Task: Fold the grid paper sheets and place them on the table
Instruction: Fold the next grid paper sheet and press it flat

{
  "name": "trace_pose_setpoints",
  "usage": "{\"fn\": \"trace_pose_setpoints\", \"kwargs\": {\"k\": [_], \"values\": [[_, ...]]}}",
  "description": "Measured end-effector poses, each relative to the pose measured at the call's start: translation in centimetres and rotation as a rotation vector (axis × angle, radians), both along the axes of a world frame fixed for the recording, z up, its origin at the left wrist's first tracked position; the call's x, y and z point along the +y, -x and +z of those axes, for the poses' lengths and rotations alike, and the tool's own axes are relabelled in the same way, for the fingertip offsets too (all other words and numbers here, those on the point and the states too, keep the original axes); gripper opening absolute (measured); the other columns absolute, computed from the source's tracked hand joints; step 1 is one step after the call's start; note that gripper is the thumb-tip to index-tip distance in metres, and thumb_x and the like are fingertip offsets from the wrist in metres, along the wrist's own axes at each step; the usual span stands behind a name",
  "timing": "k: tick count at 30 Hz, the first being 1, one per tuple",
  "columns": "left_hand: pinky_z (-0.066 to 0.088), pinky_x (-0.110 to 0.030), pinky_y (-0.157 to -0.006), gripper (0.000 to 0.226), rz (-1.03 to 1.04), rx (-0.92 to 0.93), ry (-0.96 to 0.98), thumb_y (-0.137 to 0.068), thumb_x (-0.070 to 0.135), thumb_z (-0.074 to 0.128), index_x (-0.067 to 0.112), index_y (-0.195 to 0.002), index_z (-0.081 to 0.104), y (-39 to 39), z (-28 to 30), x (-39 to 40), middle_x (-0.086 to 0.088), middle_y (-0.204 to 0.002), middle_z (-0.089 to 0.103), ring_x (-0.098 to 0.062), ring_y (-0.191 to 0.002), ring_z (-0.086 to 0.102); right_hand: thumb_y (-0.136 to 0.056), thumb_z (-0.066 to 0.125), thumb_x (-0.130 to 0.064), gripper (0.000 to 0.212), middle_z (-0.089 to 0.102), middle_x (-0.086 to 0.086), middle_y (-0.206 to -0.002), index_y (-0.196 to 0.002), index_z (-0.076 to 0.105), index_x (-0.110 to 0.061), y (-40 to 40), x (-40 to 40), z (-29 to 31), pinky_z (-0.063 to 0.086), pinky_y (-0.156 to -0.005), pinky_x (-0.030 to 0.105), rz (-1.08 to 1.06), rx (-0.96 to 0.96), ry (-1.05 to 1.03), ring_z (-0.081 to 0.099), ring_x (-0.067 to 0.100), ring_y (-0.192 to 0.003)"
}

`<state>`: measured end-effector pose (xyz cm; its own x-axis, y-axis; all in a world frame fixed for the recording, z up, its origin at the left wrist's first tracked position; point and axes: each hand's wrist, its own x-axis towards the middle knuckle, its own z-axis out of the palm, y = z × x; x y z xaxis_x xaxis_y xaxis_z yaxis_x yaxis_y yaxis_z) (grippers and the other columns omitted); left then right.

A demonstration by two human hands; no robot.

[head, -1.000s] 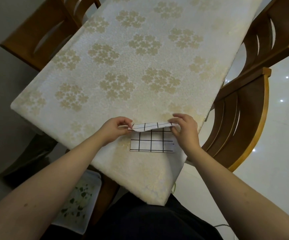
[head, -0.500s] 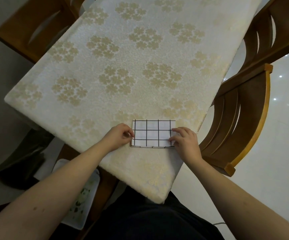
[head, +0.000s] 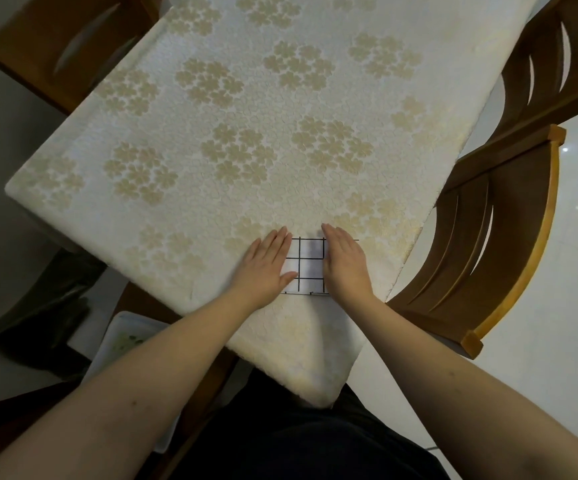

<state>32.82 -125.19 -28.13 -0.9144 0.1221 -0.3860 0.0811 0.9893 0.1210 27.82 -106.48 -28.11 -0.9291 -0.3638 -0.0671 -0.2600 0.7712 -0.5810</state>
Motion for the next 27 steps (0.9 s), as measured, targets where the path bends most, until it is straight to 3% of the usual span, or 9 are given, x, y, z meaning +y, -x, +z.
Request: {"fn": "trace_pose_setpoints", "kwargs": {"k": [4,6,10,15,20,24,27], "values": [[-0.006,-0.037,-0.122,0.084,-0.029,0.015,0.037,-0.085,0.065,-0.008,0.016,-0.153,-0.013,-0.2,-1.1,-0.4,0.002,-0.158,-0.024,-0.013,-0.149,-0.015,-0.098,0.036,-0.015,0.052,0.035,0.013,-0.155,-0.149,0.034,-0.005,-0.7,-1.7,-1.5,0.026,-0.118,0.045,0.081,0.008,-0.061,0.028,0.029,-0.145],[-0.004,-0.037,-0.122,0.084,-0.037,0.033,0.034,-0.086,0.066,-0.005,0.016,-0.154,-0.01,-0.1,-1.2,-0.6,0.001,-0.161,-0.018,-0.014,-0.149,-0.012,-0.098,0.037,-0.015,0.053,0.034,0.014,-0.155,-0.149,0.033,-0.004,-1.3,-1.9,-2.3,0.025,-0.118,0.046,0.12,0.007,-0.093,0.028,0.03,-0.145],[-0.004,-0.039,-0.122,0.081,-0.084,0.046,0.059,-0.089,0.066,0.001,0.017,-0.153,-0.01,0.0,-1.3,-1.4,0.0,-0.162,-0.012,-0.015,-0.15,-0.008,-0.1,0.027,-0.021,0.054,0.025,0.009,-0.16,-0.153,0.026,-0.008,-2.3,-2.2,-2.8,0.005,-0.12,0.037,0.152,0.036,-0.192,0.02,0.026,-0.148],[0.009,-0.041,-0.119,0.081,-0.076,0.075,0.034,-0.093,0.065,0.019,0.013,-0.156,0.013,-0.1,-1.7,-1.6,-0.004,-0.163,0.01,-0.019,-0.15,0.011,-0.103,0.026,-0.037,0.057,0.019,0.003,-0.162,-0.154,0.023,-0.014,-2.4,-1.7,-3.3,0.003,-0.121,0.038,0.141,0.02,-0.28,0.014,0.02,-0.15],[0.006,-0.042,-0.121,0.084,-0.057,0.075,0.029,-0.092,0.067,0.017,0.015,-0.156,0.003,-0.3,-1.8,-1.5,-0.001,-0.164,-0.003,-0.017,-0.151,0.0,-0.102,0.024,-0.047,0.062,0.01,0.002,-0.163,-0.156,0.016,-0.018,-1.4,0.2,-3.0,0.004,-0.122,0.041,0.13,0.021,-0.342,0.004,0.017,-0.151],[-0.007,-0.039,-0.121,0.097,0.074,0.024,0.0,-0.087,0.076,0.018,0.014,-0.153,-0.016,-0.8,-1.6,-1.6,0.0,-0.16,-0.024,-0.014,-0.147,-0.021,-0.101,0.016,-0.051,0.063,0.001,-0.002,-0.164,-0.156,0.005,-0.024,-0.1,3.3,-2.5,-0.007,-0.121,0.039,0.111,-0.026,-0.375,-0.008,0.014,-0.15],[-0.01,-0.038,-0.12,0.107,0.136,-0.005,-0.037,-0.081,0.081,0.022,0.013,-0.152,-0.019,-0.9,-1.5,-1.7,-0.001,-0.159,-0.027,-0.015,-0.147,-0.024,-0.099,0.019,-0.056,0.065,0.008,-0.003,-0.164,-0.156,0.015,-0.026,1.1,4.6,-2.2,-0.004,-0.12,0.041,0.153,-0.012,-0.367,0.0,0.017,-0.151]]}}
